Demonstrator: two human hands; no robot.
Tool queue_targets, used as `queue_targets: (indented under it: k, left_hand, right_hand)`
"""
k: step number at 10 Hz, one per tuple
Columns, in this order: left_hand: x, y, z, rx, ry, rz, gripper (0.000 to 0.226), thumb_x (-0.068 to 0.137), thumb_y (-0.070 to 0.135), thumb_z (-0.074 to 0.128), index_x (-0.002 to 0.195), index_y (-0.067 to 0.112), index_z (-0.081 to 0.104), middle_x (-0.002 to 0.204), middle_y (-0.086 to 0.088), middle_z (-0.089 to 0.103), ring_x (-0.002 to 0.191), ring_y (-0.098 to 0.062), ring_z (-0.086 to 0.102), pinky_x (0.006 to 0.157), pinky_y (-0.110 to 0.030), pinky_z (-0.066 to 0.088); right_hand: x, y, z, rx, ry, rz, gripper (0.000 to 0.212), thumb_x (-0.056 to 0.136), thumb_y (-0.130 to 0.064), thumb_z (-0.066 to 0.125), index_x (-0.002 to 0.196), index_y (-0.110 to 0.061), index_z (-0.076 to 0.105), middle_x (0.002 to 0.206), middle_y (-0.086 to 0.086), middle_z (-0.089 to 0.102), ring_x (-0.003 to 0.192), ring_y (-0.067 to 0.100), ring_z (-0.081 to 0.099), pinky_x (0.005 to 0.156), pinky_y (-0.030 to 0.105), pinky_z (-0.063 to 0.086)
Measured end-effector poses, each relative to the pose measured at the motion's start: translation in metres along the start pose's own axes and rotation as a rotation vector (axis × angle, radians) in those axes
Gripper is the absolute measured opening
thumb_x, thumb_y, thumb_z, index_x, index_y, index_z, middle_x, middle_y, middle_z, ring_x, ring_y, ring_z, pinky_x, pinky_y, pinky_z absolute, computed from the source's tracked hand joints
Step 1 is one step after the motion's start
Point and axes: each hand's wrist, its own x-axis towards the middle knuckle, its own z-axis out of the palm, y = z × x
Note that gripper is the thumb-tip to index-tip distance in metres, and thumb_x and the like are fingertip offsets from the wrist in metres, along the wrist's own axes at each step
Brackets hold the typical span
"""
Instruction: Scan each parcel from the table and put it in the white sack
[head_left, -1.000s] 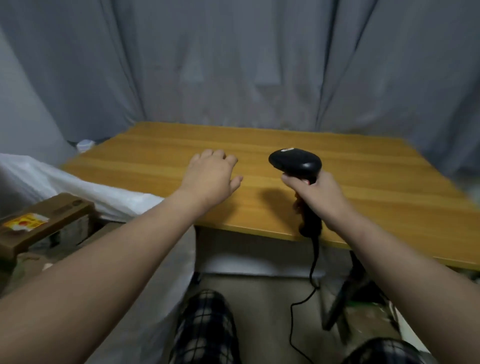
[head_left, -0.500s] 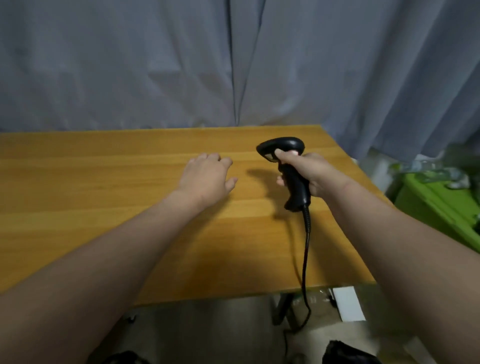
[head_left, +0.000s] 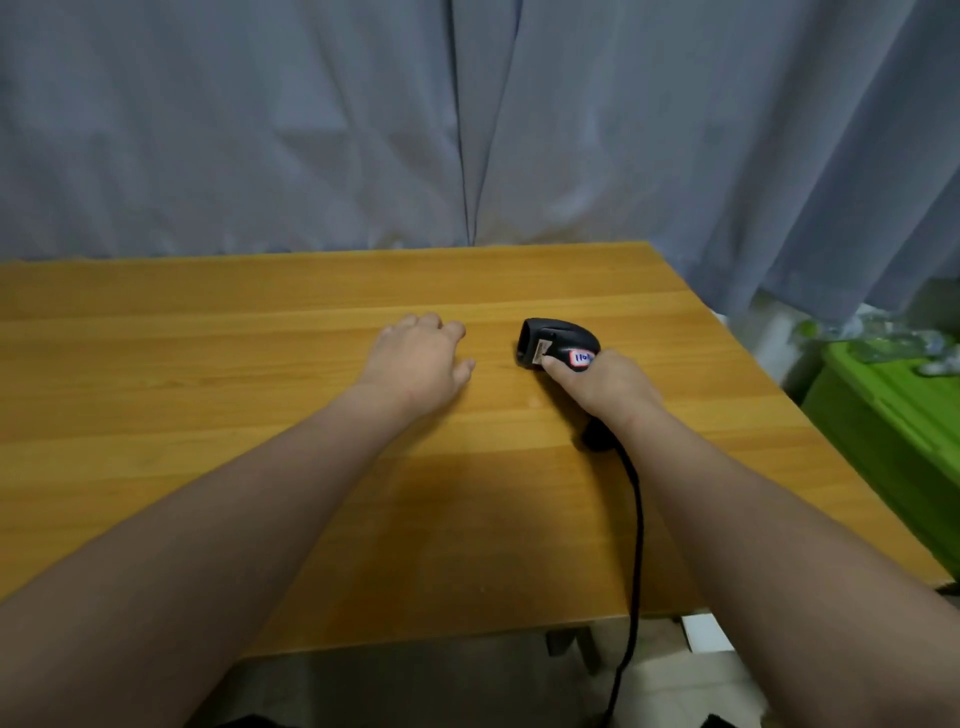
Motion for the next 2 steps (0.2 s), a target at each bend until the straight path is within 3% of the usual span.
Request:
queue_targets:
  k: [2]
  left_hand:
    - [-0.016,0.002,-0.012,0.02,0.067,0.006,0.048,0.097,0.044,0.042,0.136,0.017,0.046,0.13,-0.01,0.052,0.123,-0.03,0.045,0.099,-0.04,0.038]
  right_hand:
    - [-0.018,0.0,-0.007,-0.05,0.056,-0.006,0.076,0.081,-0.071,0.052,0.124,-0.008,0.044,0.099,0.005,0.057,0.097,0.028,0.059,0.072,0.034,0.046]
